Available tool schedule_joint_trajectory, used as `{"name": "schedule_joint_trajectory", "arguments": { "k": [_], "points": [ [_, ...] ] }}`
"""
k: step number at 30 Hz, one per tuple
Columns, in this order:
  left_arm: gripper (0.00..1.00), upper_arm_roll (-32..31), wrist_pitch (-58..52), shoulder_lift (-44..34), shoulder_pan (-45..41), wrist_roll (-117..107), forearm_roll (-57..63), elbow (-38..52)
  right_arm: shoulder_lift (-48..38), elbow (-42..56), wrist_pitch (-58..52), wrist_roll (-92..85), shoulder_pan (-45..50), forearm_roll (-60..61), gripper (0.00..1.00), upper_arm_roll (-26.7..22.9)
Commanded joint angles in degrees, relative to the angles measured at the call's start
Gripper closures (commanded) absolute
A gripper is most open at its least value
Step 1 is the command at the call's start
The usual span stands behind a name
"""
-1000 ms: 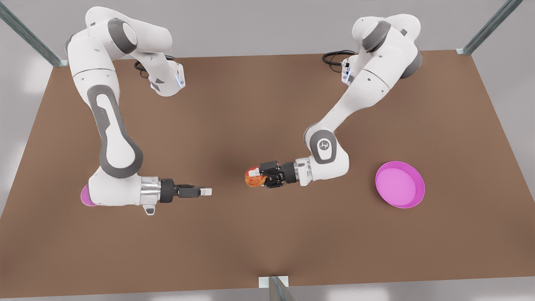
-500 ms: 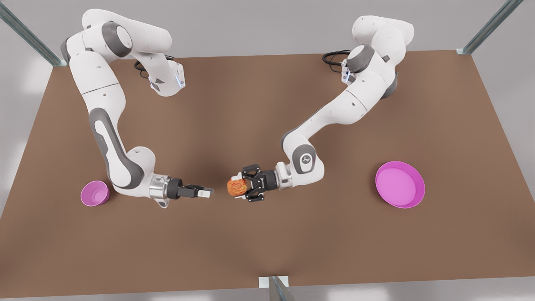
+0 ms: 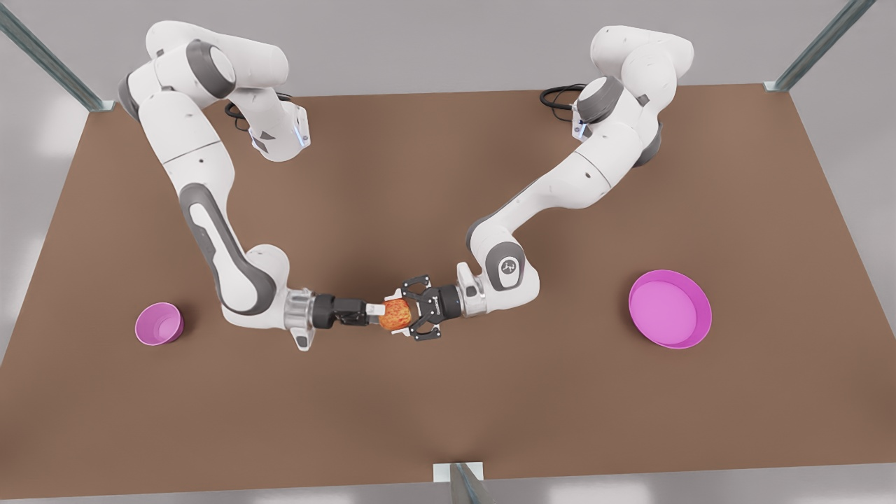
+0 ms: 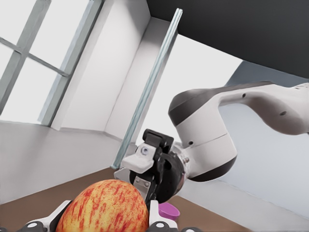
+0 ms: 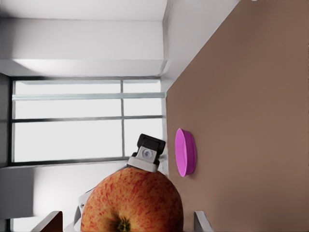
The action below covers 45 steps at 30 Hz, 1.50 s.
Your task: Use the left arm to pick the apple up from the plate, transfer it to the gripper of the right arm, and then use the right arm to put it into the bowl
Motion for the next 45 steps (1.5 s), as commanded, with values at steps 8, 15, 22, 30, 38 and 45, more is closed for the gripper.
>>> {"name": "schedule_joint_trajectory", "arguments": {
  "k": [8,15,22,30,38,45],
  "points": [
    [0.30,0.01,-0.26,0.25,-0.11,14.99,0.25,0.02,2.00,3.21,4.43,-14.84,2.44,0.08,0.00,0.03],
    [0.30,0.01,0.09,0.33,-0.37,14.99,0.33,0.02,1.73,0.40,4.25,-15.10,3.05,0.00,0.00,0.55],
    [0.29,0.01,0.18,0.33,-0.46,14.91,0.34,0.02,1.47,0.58,5.83,-14.75,3.05,0.00,0.00,2.13],
    [0.29,0.10,0.18,0.33,-0.46,14.91,0.33,0.02,1.56,0.75,7.07,-15.02,3.05,0.00,0.29,2.49],
    [0.01,0.01,0.62,0.33,-0.46,14.82,0.25,0.02,1.38,0.66,6.54,-15.02,2.44,-0.36,0.29,2.49],
    [0.01,0.10,0.62,-2.21,4.02,14.73,1.21,-6.92,-0.02,-4.78,-0.66,-18.26,-6.61,-7.12,0.29,2.57]
  ]
}}
